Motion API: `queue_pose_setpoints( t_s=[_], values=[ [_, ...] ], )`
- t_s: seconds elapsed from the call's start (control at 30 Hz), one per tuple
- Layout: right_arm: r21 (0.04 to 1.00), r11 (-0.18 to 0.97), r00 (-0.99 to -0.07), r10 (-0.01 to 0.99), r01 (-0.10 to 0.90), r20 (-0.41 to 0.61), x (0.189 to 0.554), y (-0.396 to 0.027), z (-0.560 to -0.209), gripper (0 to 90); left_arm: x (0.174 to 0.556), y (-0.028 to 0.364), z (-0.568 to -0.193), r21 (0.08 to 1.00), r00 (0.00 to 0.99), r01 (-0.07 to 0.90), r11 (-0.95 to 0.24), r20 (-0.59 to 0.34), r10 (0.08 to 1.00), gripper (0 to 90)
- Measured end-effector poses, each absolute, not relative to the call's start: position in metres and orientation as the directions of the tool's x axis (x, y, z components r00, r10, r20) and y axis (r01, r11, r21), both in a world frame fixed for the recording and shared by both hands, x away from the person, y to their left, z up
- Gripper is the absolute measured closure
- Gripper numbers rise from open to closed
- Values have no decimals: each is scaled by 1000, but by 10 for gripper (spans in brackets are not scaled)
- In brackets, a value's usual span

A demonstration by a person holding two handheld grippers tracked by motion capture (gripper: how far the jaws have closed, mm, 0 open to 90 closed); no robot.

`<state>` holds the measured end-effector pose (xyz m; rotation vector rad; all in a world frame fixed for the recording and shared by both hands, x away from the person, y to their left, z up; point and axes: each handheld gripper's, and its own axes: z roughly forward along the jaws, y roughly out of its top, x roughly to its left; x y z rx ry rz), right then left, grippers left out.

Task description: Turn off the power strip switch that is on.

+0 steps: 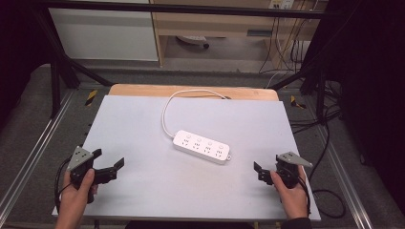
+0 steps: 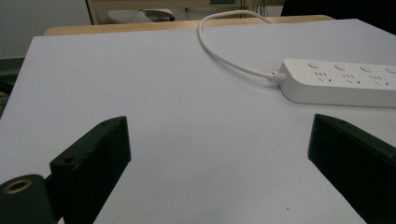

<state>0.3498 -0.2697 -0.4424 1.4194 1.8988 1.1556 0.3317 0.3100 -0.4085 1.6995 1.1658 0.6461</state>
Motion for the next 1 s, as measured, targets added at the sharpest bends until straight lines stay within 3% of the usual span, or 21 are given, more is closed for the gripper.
queue_pose_setpoints(
  t_s=[0.3, 0.6, 0.77, 1.0],
  values=[
    [834, 39, -313, 936, 550, 163, 349, -273, -441, 57, 332, 309, -409, 906, 410, 408, -111, -74, 909, 58],
    [864, 43, -391, 903, 501, 181, 343, -260, -430, 40, 332, 305, -412, 905, 403, 410, -112, -69, 913, 58],
    [859, -14, -390, 887, 512, 247, 344, -252, -419, 66, 332, 301, -413, 906, 395, 403, -129, -45, 918, 58],
    [897, 13, -412, 891, 443, 190, 354, -237, -400, 90, 332, 300, -415, 901, 392, 412, -132, -44, 919, 58]
  ],
)
